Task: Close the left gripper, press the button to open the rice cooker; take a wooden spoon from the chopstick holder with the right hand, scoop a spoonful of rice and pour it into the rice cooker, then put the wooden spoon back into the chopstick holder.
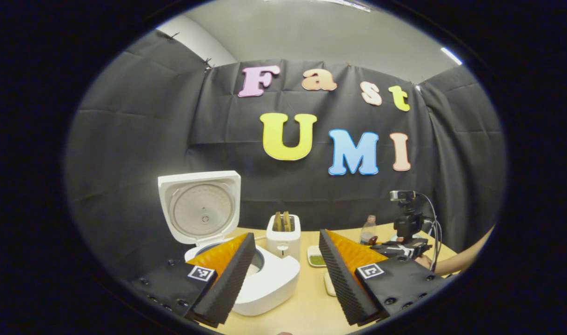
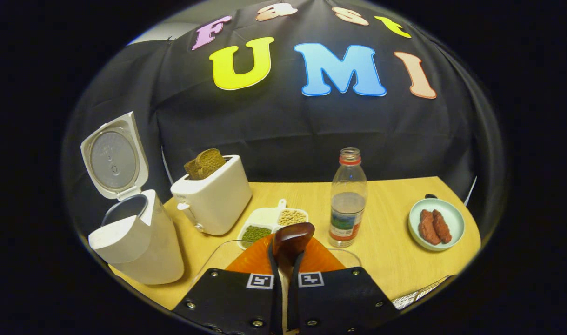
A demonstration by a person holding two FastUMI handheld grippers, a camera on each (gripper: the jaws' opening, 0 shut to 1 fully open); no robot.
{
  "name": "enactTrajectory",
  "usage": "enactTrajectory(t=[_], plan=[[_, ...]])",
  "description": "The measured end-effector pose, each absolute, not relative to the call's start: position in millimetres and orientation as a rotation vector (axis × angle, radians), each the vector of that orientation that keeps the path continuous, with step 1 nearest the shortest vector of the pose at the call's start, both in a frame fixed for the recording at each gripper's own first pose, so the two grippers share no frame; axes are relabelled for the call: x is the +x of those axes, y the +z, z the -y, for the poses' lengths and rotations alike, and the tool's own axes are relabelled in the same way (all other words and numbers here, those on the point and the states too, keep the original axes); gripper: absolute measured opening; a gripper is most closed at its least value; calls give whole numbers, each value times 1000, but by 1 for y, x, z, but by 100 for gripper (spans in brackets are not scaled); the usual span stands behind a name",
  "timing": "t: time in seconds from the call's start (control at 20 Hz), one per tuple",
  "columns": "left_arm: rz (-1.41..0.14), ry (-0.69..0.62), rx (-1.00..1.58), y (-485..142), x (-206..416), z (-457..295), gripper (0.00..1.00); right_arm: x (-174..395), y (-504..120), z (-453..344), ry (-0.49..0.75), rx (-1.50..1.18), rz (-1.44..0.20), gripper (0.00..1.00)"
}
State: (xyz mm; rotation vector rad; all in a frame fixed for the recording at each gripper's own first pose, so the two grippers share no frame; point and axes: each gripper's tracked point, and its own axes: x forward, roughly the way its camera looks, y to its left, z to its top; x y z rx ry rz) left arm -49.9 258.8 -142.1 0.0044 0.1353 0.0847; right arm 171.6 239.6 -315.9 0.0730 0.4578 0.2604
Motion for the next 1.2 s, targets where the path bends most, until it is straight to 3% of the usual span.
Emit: enactTrajectory(t=[0.25,0.3,0.45,0.65,0.75,1.2], plan=[[-151,87,20,-150,-47,-262,96,153,-319,-265,300,297,-527,5],[-151,87,21,-150,-47,-261,92,153,-319,-266,304,368,-545,5],[-151,84,20,-150,-50,-257,96,155,-322,-260,274,553,-588,5],[-140,86,11,-146,-55,-259,92,165,-292,-216,203,750,-523,5],[-135,91,7,-146,-55,-262,96,165,-273,-198,189,814,-490,5],[-139,84,1,-155,-54,-275,92,151,-190,-169,208,1069,-356,4]])
